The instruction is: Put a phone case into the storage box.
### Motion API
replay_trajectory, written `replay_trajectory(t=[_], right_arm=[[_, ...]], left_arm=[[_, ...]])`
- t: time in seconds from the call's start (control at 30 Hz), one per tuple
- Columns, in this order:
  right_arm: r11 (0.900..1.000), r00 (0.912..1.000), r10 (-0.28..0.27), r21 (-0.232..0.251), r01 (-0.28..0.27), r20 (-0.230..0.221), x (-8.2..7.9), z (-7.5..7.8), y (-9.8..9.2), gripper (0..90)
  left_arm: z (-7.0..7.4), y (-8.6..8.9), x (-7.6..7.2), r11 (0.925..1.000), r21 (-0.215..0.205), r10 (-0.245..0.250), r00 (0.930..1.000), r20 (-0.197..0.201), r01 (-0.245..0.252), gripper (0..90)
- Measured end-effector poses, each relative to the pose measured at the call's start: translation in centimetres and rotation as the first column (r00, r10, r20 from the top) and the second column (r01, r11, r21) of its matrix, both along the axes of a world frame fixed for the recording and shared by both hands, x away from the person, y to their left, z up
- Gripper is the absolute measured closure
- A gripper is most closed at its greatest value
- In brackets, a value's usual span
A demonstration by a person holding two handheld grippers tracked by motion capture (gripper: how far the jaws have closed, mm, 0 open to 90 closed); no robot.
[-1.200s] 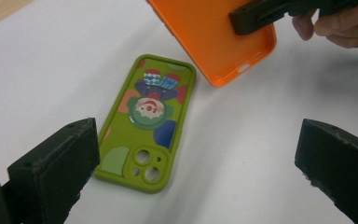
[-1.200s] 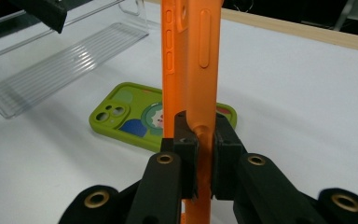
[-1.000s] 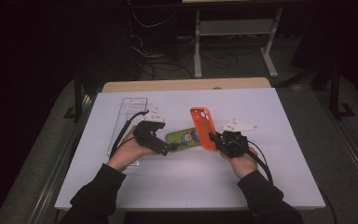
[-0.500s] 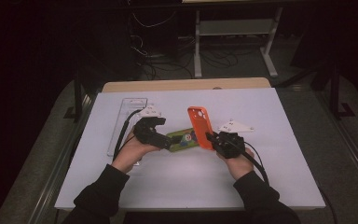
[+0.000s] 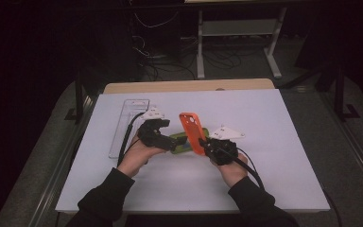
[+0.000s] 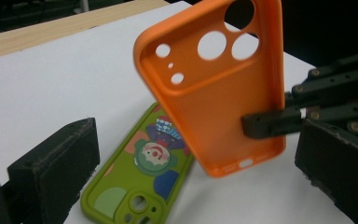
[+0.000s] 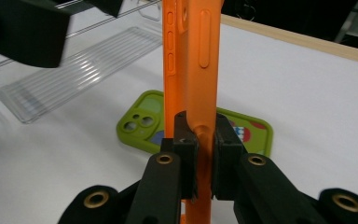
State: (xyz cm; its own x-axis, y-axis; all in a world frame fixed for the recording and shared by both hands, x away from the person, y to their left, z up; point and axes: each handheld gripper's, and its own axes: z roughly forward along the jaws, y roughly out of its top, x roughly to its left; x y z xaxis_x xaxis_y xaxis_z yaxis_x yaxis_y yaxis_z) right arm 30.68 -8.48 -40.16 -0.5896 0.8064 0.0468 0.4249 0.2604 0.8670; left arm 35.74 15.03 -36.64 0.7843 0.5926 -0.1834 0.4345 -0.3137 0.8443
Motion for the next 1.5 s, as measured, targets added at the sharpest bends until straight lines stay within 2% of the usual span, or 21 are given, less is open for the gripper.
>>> replay_trajectory(t=[0.2, 0.3, 0.43, 0.53, 1.03, 1.47, 1.5], right_arm=[[1.0, 0.9997, 0.02, 0.001, -0.02, -0.014, -0.6, -0.2, 1.2, 81.3], [1.0, 0.9995, 0.027, 0.002, -0.027, -0.016, -0.8, -0.2, 1.6, 81.3], [0.999, 0.9991, 0.04, 0.003, -0.04, -0.015, -0.9, -0.3, 2.1, 81.3], [0.999, 0.9989, 0.043, 0.005, -0.043, -0.018, -1.1, -0.3, 2.3, 81.3], [0.998, 0.9982, 0.06, 0.002, -0.06, -0.007, -1.4, -0.5, 2.9, 81.2], [0.997, 0.997, 0.076, -0.024, -0.077, -0.012, -1.5, -1.0, 3.6, 81.0], [0.997, 0.9971, 0.075, -0.025, -0.075, -0.017, -1.6, -1.0, 3.7, 80.9]], left_arm=[[-0.3, -0.2, -0.1, 0.9996, -0.025, 0.009, 0.9999, -0.011, -0.009, 0.0], [-0.4, -0.2, 0.0, 0.9998, -0.019, -0.002, 1.0, 0.001, 0.002, 0.0], [-0.5, -0.2, 0.0, 0.9996, -0.027, 0.0, 1.0, -0.008, 0.0, 0.0], [-0.6, -0.2, 0.1, 0.9991, -0.042, 0.001, 0.9999, -0.012, -0.002, 0.0], [-1.2, -1.0, -0.1, 0.9984, -0.056, -0.006, 0.9995, -0.031, 0.005, 0.0], [-1.1, -0.9, -0.1, 0.9959, -0.09, 0.001, 0.9991, -0.043, -0.005, 0.0], [-1.1, -1.1, -0.1, 0.9934, -0.113, 0.012, 0.9987, -0.05, -0.018, 0.1]])
